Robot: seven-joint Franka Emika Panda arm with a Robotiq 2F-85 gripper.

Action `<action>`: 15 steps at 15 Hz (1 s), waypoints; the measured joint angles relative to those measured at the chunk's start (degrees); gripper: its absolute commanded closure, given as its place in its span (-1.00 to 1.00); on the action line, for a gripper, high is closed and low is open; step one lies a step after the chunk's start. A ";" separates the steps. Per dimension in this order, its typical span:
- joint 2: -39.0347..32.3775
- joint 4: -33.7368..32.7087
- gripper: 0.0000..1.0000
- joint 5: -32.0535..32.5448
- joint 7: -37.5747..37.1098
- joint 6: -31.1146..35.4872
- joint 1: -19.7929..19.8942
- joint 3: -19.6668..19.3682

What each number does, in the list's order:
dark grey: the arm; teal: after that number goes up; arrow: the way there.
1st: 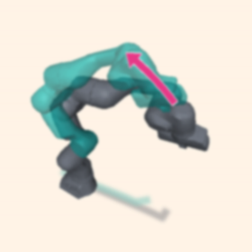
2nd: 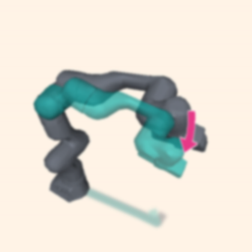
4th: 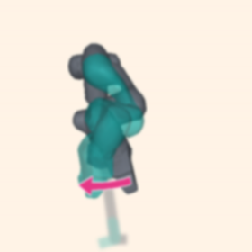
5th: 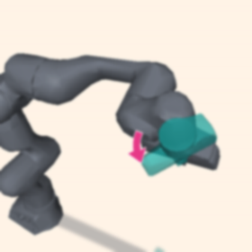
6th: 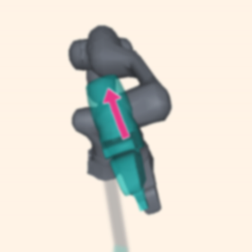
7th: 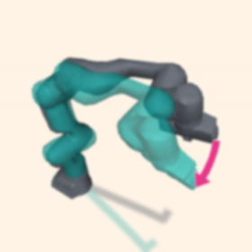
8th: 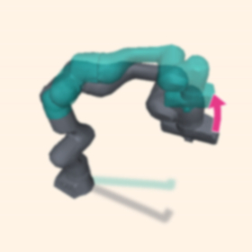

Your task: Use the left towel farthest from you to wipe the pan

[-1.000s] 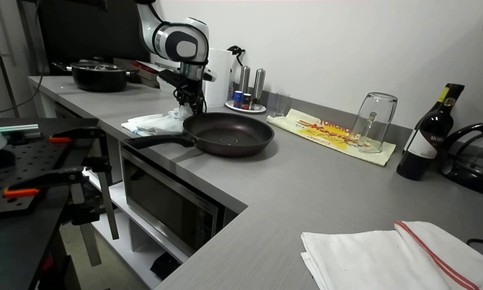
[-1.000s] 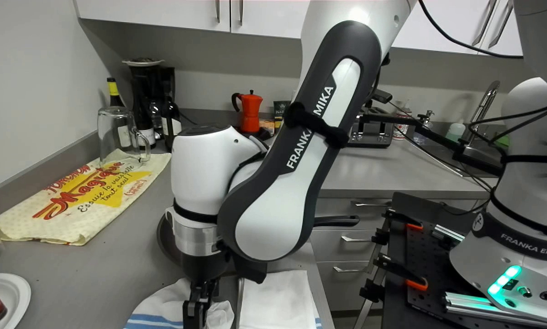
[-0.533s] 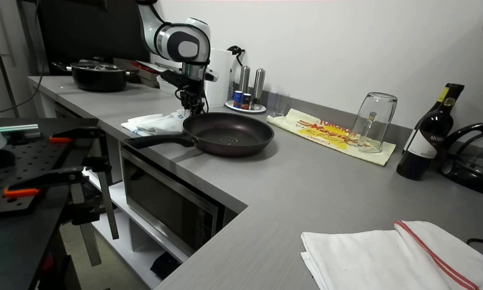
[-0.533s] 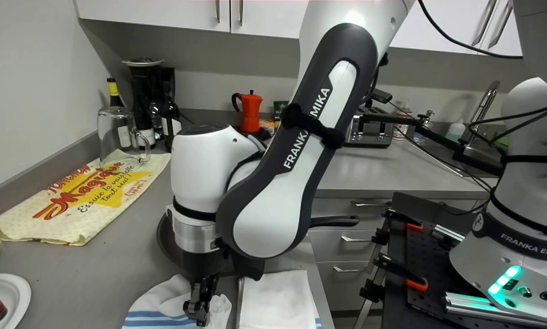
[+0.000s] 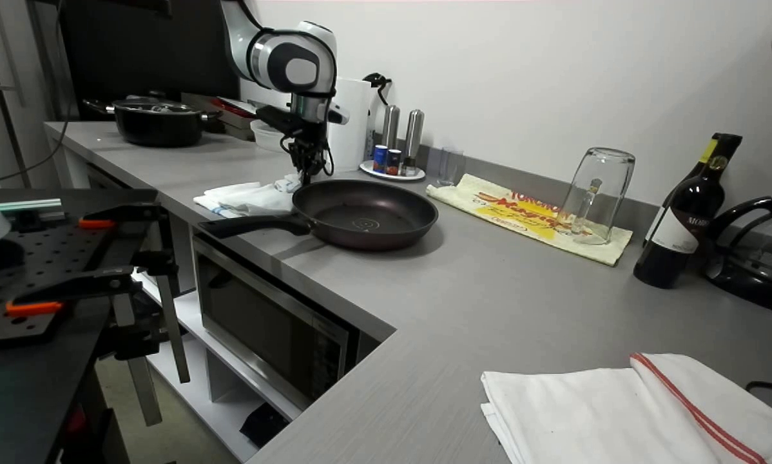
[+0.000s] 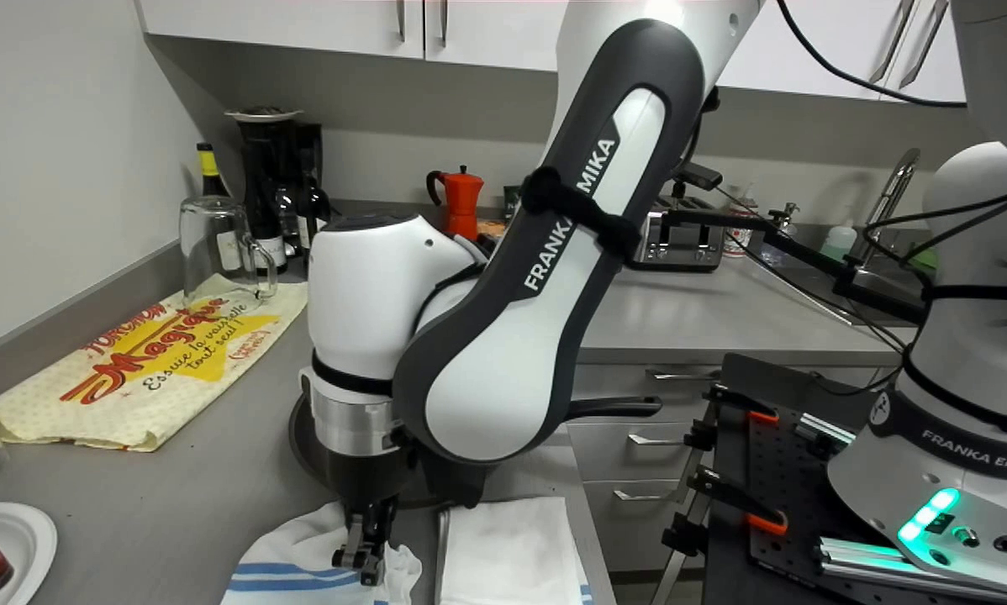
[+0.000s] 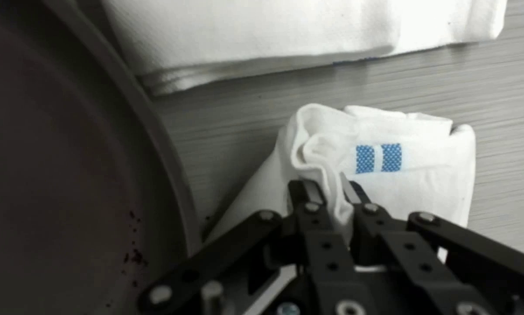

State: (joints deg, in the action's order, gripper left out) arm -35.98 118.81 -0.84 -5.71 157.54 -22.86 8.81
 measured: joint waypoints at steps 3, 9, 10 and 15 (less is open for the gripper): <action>3.59 0.61 0.94 0.03 0.04 -2.68 0.04 0.78; 15.57 4.62 0.94 6.69 0.13 -6.32 2.32 -2.16; 17.61 5.31 0.94 9.50 0.12 -6.32 3.16 -3.79; 22.83 6.13 0.94 18.35 0.58 -7.31 11.06 -10.50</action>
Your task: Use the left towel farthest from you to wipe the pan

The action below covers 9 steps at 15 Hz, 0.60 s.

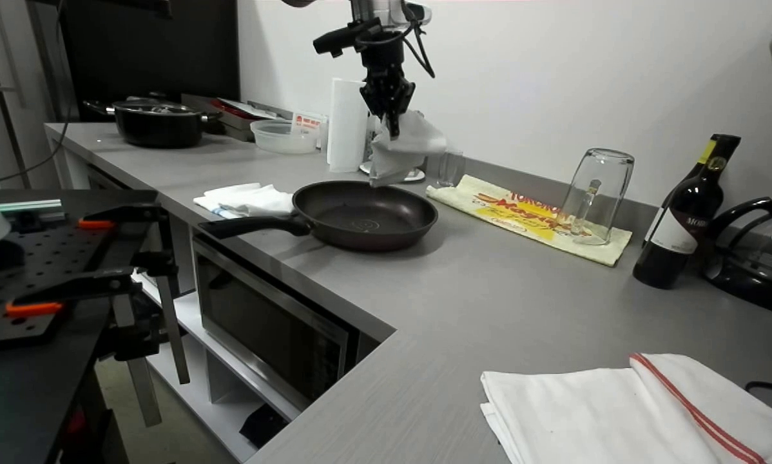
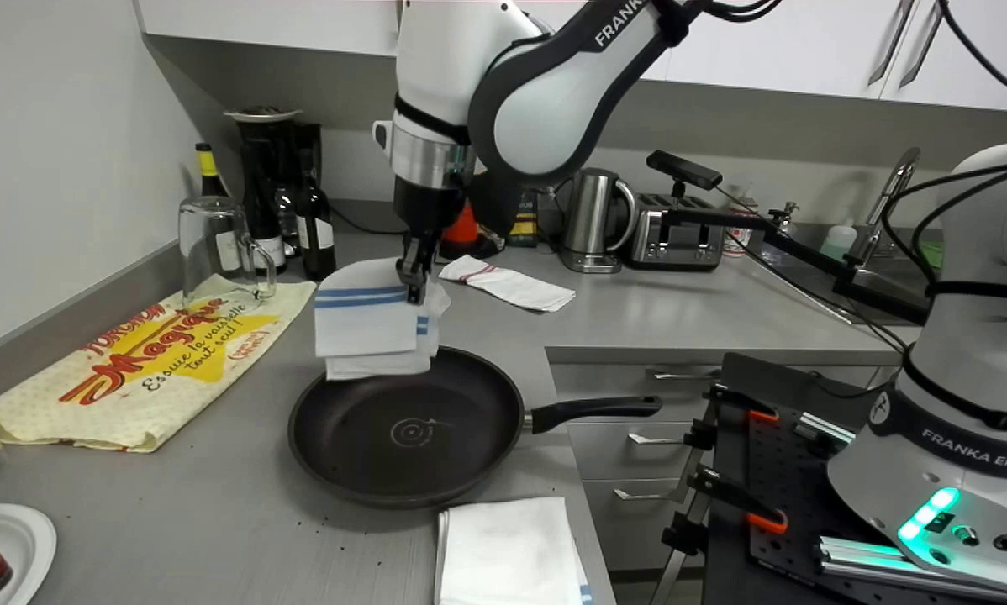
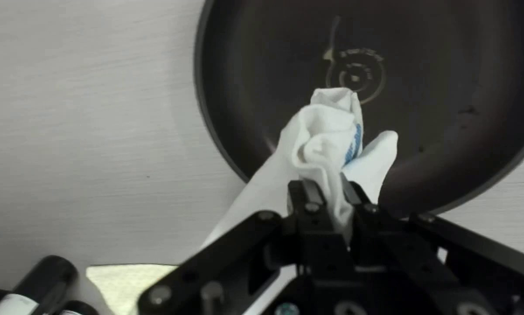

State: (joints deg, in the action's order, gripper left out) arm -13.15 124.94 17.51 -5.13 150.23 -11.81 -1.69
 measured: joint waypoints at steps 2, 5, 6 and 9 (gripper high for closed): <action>0.00 -0.06 0.94 0.25 0.68 -0.45 3.17 -0.98; -1.08 -0.26 0.94 1.38 0.73 -1.04 5.87 -2.16; -1.82 -0.52 0.94 1.99 0.68 -1.30 6.30 -2.64; -4.53 -1.48 0.94 2.69 0.57 -2.16 6.81 -3.29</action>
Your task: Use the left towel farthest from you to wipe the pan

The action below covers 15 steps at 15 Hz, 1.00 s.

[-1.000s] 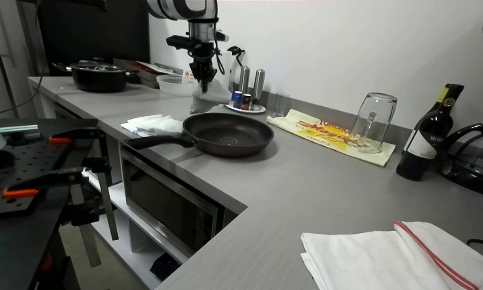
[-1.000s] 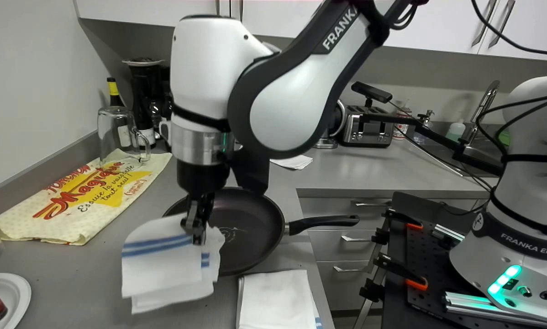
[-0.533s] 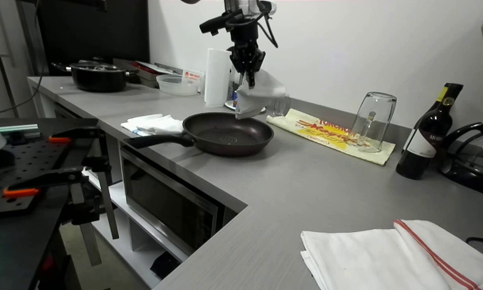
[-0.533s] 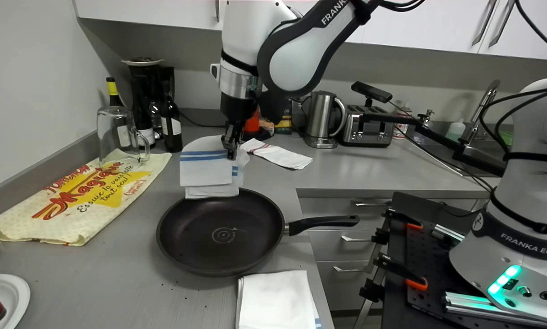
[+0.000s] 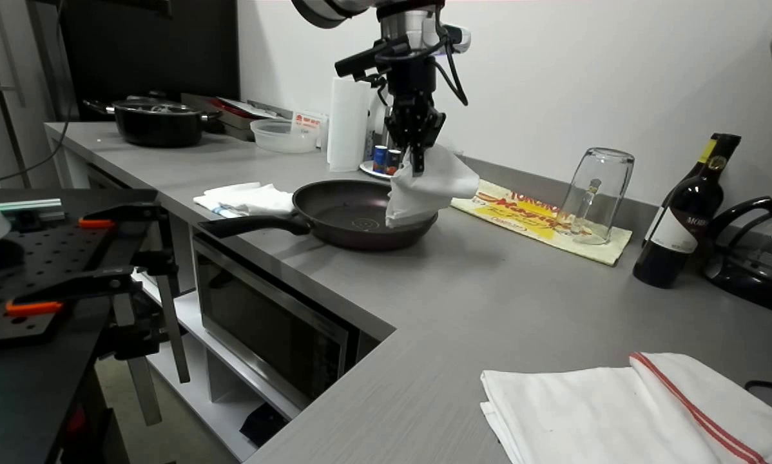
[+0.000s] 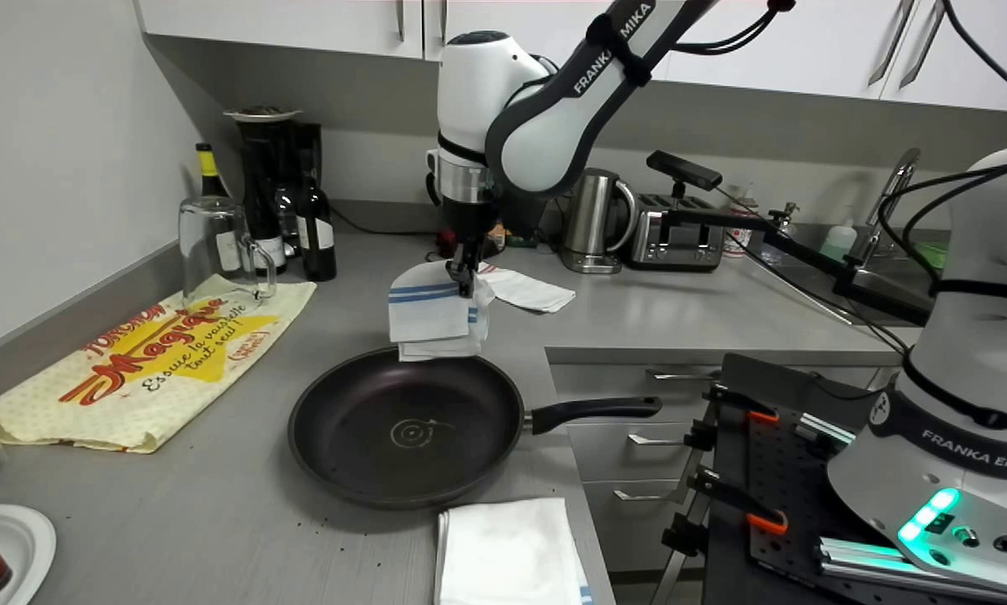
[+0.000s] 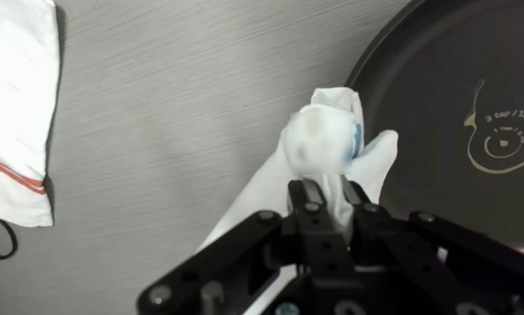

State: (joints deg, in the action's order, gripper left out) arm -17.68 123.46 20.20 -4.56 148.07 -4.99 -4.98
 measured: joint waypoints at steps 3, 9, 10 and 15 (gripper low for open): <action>-2.15 -0.83 0.94 0.00 -0.15 -0.92 -0.34 0.28; -4.77 -1.62 0.94 2.27 -2.96 -1.04 -2.07 -0.04; -5.41 -1.67 0.94 3.91 -4.21 -0.83 -2.54 -0.67; -9.20 -1.59 0.94 12.84 -10.38 -0.64 -5.64 -3.82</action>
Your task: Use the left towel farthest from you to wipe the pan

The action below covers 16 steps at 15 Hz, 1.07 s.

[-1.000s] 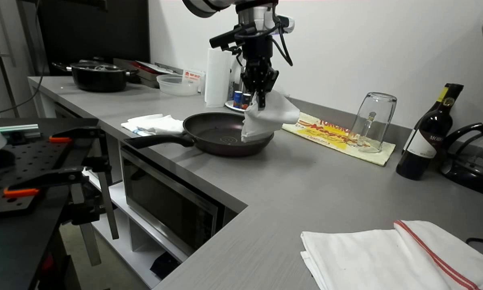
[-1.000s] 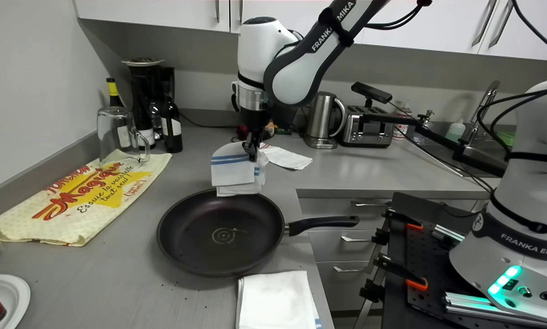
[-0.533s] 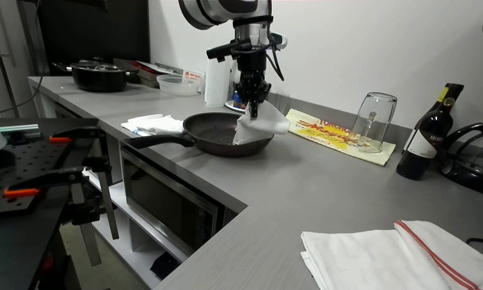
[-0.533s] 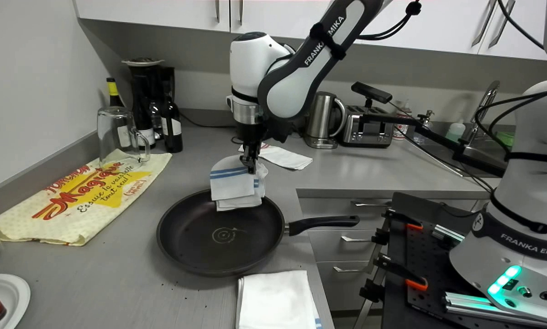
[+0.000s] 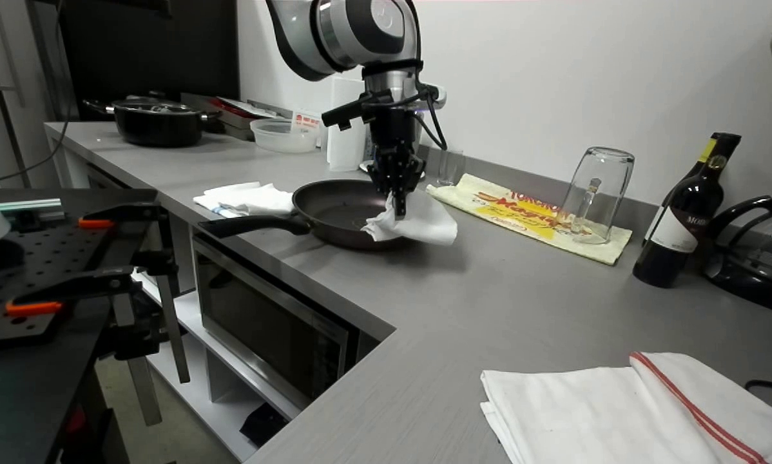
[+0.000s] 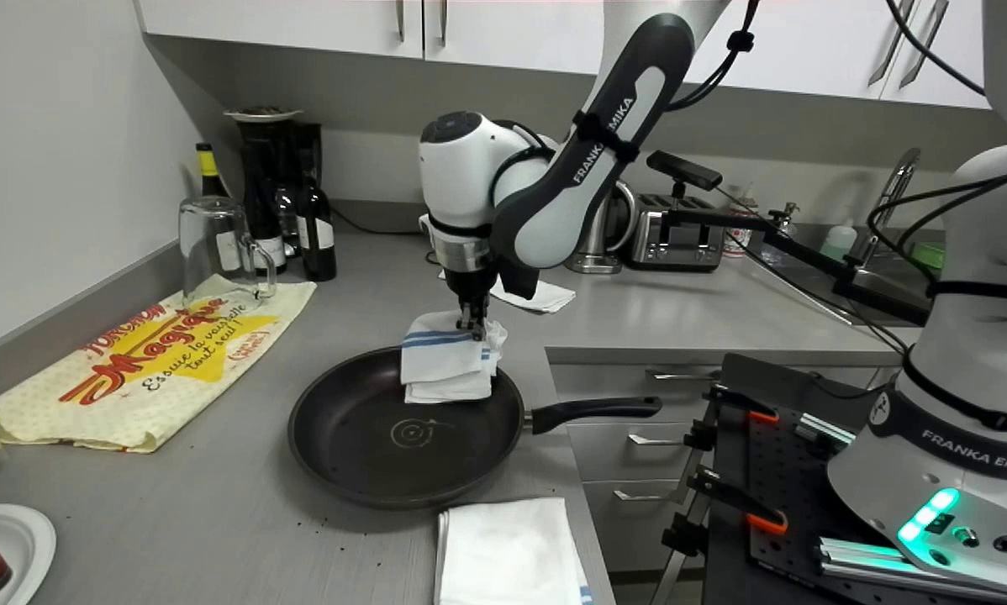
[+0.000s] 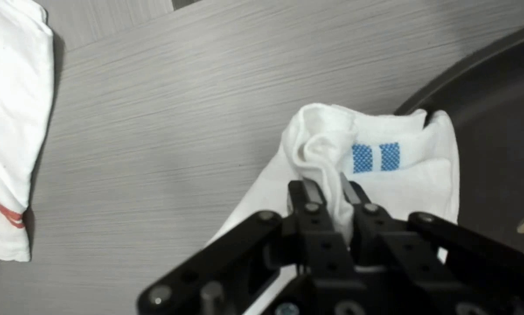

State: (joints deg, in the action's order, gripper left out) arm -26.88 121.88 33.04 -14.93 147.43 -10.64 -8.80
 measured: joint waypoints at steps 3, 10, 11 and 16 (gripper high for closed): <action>-1.39 0.51 0.94 3.68 -2.71 -0.03 -1.88 -0.26; -1.67 0.69 0.94 7.75 -6.31 -0.24 -4.62 0.40; -1.73 0.70 0.94 7.76 -6.52 -0.24 -4.79 0.64; -3.19 0.62 0.94 8.03 -7.07 -0.15 -5.30 1.21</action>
State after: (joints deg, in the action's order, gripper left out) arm -30.07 122.50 41.07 -22.00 147.28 -15.93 -7.60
